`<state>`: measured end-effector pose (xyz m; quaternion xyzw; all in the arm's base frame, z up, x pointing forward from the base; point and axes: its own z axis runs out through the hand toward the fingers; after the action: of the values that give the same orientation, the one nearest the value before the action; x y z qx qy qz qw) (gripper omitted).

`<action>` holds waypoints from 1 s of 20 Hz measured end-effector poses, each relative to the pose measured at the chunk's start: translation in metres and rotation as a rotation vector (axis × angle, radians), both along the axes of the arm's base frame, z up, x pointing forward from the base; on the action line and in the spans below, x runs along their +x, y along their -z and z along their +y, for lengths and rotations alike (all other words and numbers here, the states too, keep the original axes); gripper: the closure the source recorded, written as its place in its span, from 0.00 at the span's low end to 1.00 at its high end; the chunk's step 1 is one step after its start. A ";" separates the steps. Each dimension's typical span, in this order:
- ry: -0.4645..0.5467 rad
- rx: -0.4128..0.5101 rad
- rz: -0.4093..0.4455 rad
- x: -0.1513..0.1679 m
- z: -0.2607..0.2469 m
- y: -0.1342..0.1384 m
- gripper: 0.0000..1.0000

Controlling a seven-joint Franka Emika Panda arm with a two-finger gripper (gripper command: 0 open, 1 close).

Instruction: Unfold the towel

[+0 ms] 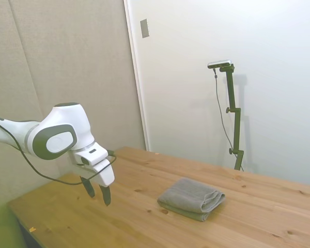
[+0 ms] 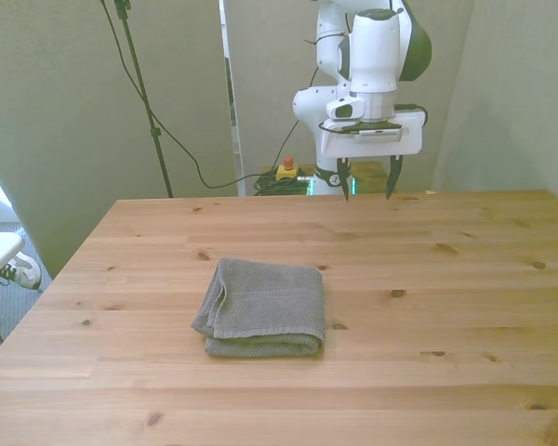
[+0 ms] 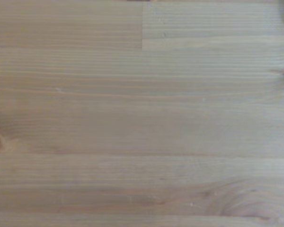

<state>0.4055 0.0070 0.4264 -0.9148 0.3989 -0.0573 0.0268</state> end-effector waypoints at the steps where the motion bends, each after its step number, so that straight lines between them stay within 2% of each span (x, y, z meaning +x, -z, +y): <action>1: 0.001 0.002 -0.002 0.001 0.000 -0.001 0.00; 4: 0.021 0.014 -0.016 0.004 -0.007 -0.006 0.00; 7: 0.098 0.026 -0.057 0.014 -0.045 -0.025 0.00; 12: 0.227 0.043 -0.112 0.031 -0.157 -0.051 0.00; 20: 0.380 0.060 -0.149 0.056 -0.316 -0.042 0.00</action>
<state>0.4614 -0.3086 0.4680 -0.8150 0.5630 -0.1168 0.0721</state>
